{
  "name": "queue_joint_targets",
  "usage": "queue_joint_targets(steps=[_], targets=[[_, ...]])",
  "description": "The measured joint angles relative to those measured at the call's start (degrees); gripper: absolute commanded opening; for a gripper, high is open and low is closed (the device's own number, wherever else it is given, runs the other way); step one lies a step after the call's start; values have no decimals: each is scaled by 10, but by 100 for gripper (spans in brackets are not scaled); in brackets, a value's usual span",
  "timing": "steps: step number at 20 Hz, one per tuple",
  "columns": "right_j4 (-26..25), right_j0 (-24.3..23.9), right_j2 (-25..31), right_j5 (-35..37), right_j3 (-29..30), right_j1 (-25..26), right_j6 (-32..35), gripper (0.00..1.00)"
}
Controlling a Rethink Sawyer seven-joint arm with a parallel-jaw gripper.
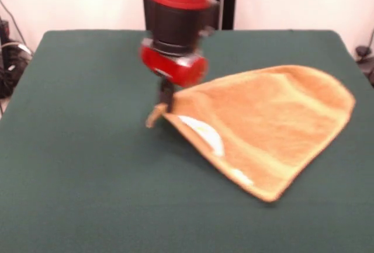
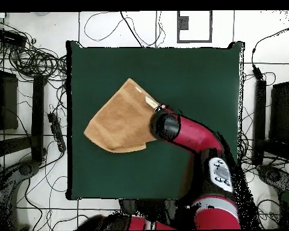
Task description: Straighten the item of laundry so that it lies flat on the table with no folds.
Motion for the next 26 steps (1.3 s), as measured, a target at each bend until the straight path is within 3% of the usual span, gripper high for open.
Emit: queue_joint_targets(steps=[10,20,21,26], targets=[[-90,-196,102,169,-125,-23,-48,0],[-144,-231,177,179,-191,-21,-85,0],[-152,-232,190,179,-196,-21,-85,100],[-165,-231,208,179,-201,-21,-85,100]])
